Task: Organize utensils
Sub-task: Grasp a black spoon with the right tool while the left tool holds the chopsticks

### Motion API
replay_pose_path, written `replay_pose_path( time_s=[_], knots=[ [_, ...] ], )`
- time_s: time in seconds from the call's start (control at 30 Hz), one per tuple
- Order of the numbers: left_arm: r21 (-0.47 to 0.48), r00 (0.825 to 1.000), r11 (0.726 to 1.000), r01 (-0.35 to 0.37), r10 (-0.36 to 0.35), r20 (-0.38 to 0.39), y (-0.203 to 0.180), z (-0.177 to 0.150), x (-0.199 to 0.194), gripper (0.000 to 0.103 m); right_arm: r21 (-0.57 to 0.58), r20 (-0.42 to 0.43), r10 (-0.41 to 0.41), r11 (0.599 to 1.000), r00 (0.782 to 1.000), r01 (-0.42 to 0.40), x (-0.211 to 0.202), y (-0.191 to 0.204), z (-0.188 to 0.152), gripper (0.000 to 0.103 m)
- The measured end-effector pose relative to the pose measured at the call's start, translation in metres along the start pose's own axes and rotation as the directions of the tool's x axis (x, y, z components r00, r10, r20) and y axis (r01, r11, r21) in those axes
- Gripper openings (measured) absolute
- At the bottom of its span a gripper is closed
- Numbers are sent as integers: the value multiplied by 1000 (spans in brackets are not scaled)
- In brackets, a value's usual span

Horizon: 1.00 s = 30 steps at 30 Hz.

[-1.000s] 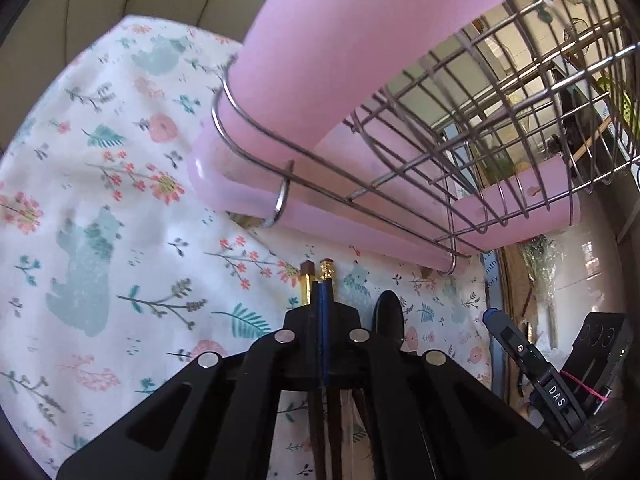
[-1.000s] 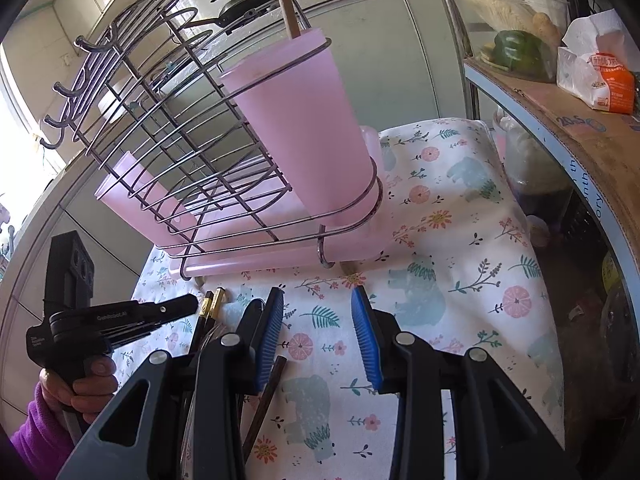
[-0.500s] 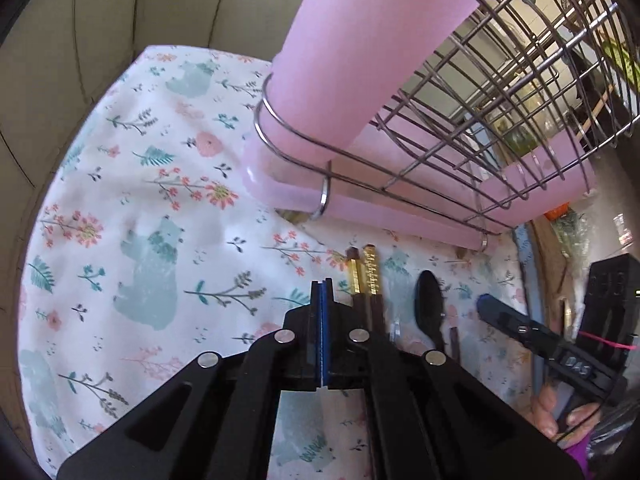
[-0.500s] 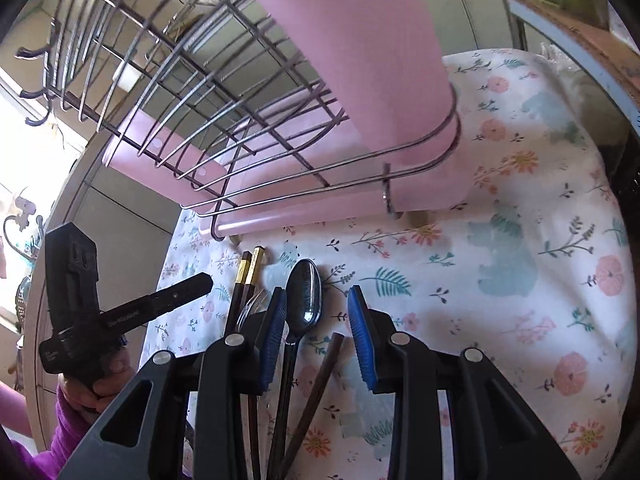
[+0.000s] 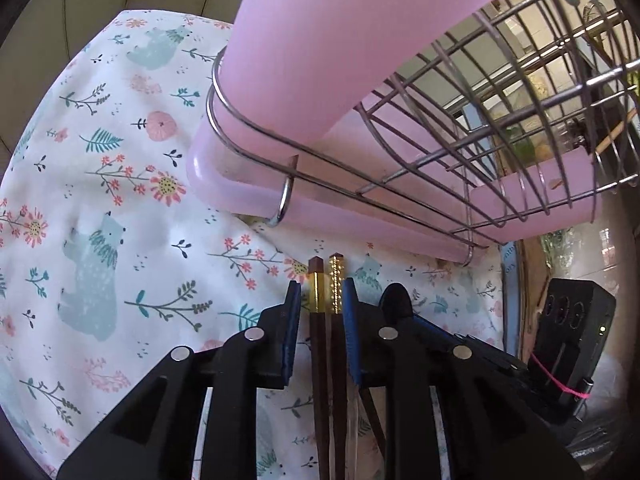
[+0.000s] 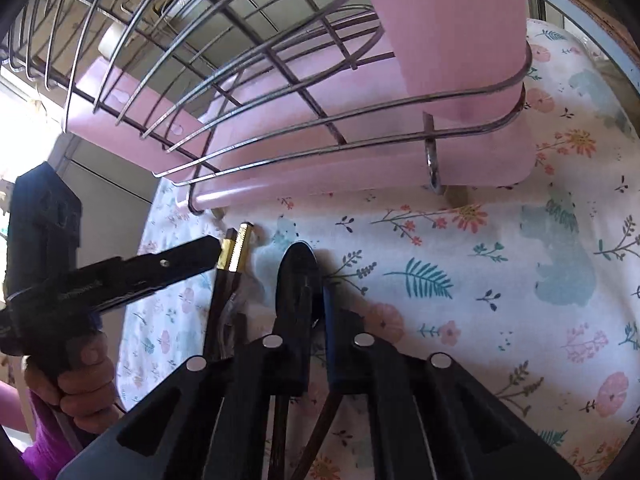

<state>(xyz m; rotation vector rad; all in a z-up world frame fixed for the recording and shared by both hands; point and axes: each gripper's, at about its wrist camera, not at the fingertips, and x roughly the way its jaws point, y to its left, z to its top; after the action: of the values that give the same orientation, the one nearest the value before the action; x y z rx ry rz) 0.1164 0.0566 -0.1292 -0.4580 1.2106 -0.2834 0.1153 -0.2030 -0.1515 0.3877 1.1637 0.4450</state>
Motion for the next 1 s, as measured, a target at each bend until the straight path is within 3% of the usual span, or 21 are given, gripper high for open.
replay_pose_path(
  time_s=[0.17,0.33,0.53,0.8,1.0],
  knots=[
    [10,1000,1000,-28,28,-3,-10,2,14,21,3,76,-21,1000,997,21,-19,-5,-2,2],
    [74,995,992,-101,103,-14,-30,4,25,21,26,91,-28,999,996,26,-24,-13,1,2],
    [126,974,968,-215,222,-39,-63,7,43,20,46,83,-11,999,996,7,-23,-21,1,2],
    [153,960,954,-258,272,-73,-69,14,52,11,57,83,11,998,996,-15,-34,-35,-2,2],
    [215,931,916,-340,360,-61,-95,12,68,11,46,68,10,999,998,-14,-33,-39,0,3]
  ],
)
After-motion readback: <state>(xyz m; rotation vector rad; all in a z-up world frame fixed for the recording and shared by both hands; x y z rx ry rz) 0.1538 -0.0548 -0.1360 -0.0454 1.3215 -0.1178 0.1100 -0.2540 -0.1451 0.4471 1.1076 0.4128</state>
